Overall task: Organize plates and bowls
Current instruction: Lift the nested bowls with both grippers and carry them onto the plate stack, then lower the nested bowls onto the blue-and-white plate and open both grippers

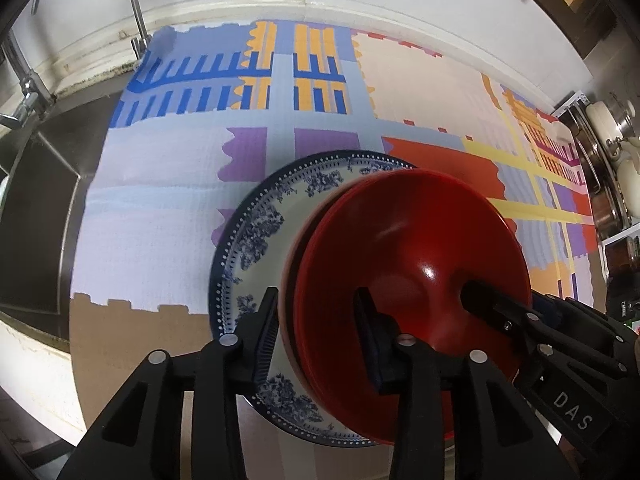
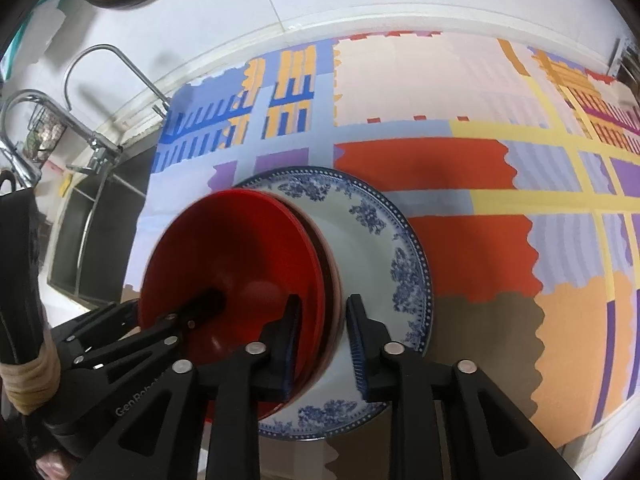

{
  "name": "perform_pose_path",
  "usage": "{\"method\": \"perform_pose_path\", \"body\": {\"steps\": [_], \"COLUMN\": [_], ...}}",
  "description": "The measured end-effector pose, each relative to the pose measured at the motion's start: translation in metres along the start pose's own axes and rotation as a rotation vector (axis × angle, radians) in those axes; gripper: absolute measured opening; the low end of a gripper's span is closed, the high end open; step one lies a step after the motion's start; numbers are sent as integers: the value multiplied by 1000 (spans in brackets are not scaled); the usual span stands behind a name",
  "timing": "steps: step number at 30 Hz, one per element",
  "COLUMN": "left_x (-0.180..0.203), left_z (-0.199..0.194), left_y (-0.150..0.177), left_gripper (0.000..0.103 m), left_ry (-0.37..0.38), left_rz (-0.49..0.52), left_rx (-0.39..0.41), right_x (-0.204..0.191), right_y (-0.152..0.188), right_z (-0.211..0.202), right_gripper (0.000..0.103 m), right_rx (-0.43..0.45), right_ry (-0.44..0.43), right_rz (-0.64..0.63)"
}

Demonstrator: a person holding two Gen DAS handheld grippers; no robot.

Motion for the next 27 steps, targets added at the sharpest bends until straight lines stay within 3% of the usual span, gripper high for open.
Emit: {"method": "perform_pose_path", "body": {"steps": [11,22,27], "left_x": [-7,0,5], "left_z": [-53,-104,-131], "left_y": [4,39,61], "left_gripper": [63,76,85], "left_ry": [-75,-105,-174], "left_rz": [78,113,112], "left_rx": [184,373,504], "right_x": [2,-1,2], "right_y": [7,40,54], "right_z": [-32,-95,-115], "right_gripper": [45,72,78], "right_rx": [127,355,430], "right_ry": [75,131,145], "right_rz": [-14,-13,-29]}}
Point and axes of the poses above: each gripper's, at about its wrist camera, not at the fingertips, and z roughly the way its jaws point, x to its right, y to its underside, the point moved 5 cm from there along z, roughly the way its jaws point, and after that the axes turned 3 degrees about x, right-handed, at the moved point
